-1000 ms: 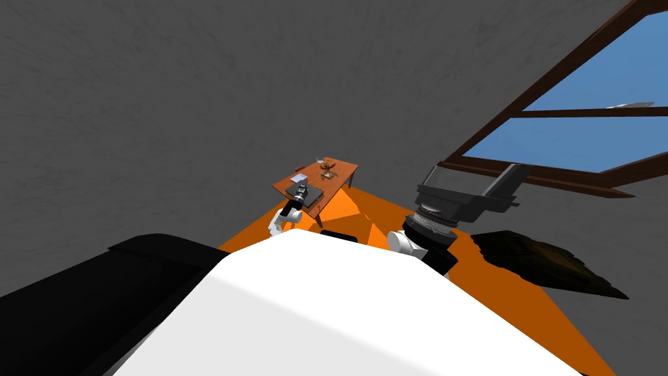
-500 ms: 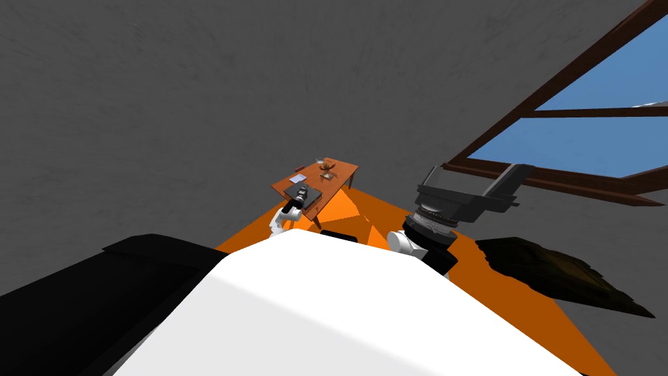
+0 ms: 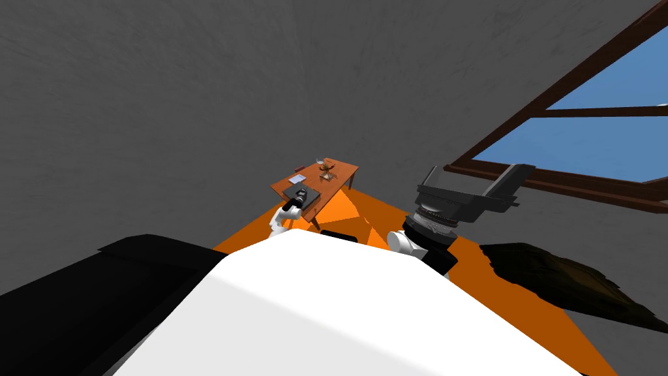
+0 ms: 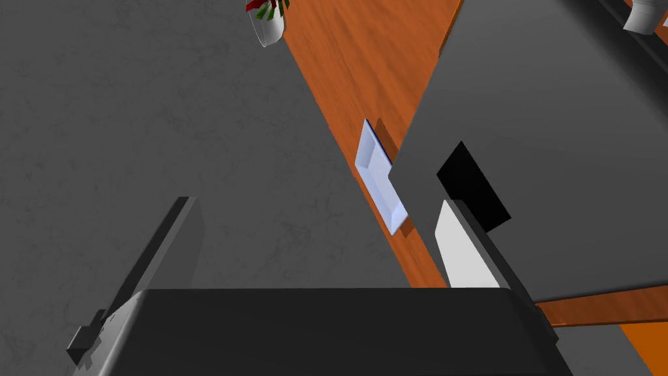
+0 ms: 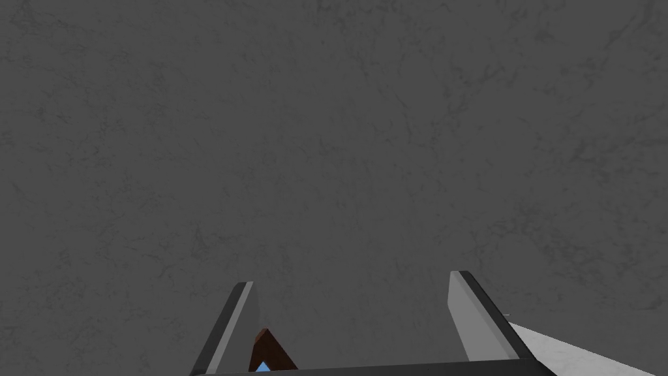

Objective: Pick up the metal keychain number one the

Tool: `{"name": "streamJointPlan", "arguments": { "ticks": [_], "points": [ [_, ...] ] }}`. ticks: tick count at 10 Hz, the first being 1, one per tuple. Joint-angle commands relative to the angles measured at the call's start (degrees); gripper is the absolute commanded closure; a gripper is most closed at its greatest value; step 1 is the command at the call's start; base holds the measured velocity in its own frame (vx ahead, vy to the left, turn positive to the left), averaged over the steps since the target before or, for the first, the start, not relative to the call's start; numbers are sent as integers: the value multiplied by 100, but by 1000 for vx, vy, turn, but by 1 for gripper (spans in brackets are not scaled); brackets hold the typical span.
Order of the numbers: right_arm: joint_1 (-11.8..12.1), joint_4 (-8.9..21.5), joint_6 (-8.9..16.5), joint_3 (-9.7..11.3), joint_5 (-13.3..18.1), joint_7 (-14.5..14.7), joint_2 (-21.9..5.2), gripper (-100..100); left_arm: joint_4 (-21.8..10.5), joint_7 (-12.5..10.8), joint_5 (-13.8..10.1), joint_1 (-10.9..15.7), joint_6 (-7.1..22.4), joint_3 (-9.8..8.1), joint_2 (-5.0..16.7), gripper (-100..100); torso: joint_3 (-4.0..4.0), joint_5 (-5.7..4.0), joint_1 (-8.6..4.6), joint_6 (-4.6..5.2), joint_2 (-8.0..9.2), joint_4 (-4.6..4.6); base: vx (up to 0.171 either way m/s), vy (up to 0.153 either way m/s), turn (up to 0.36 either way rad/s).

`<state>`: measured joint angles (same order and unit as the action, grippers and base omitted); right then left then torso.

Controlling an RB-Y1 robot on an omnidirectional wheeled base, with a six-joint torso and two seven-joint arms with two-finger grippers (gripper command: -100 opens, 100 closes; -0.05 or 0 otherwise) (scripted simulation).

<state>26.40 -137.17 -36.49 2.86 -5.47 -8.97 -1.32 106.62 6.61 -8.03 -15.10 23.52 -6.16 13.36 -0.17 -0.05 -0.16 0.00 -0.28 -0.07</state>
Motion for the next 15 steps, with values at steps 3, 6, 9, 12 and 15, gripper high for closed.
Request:
{"name": "streamJointPlan", "arguments": {
  "ticks": [3, 6, 9, 12, 15],
  "points": [
    [0, 0, 0, 0, 0, 0, 0, 0, -337, 71, -105, 191, 642, -142, 27, -100, 2, -1, -3, 1, 3, 1, 68, -67, 43],
    [0, 0, 0, 0, 0, 0, 0, 0, -483, 98, -156, 277, 1107, -213, 47, -100, 1, 0, -2, 0, 1, 1, 61, -55, 45],
    [0, 0, 0, 0, 0, 0, 0, 0, -762, 142, -249, 442, 1625, -361, 89, -100, 1, 0, 1, 0, 2, 0, 70, -59, 44],
    [0, 0, 0, 0, 0, 0, 0, 0, -898, 159, -292, 521, 2055, -436, 111, -100, -3, 0, 1, 0, -5, -1, 74, -52, 43],
    [0, 0, 0, 0, 0, 0, 0, 0, -1158, 183, -368, 670, 2589, -591, 158, -100, 1, 1, 3, 1, 3, 0, 68, -53, 43]
  ]
}}
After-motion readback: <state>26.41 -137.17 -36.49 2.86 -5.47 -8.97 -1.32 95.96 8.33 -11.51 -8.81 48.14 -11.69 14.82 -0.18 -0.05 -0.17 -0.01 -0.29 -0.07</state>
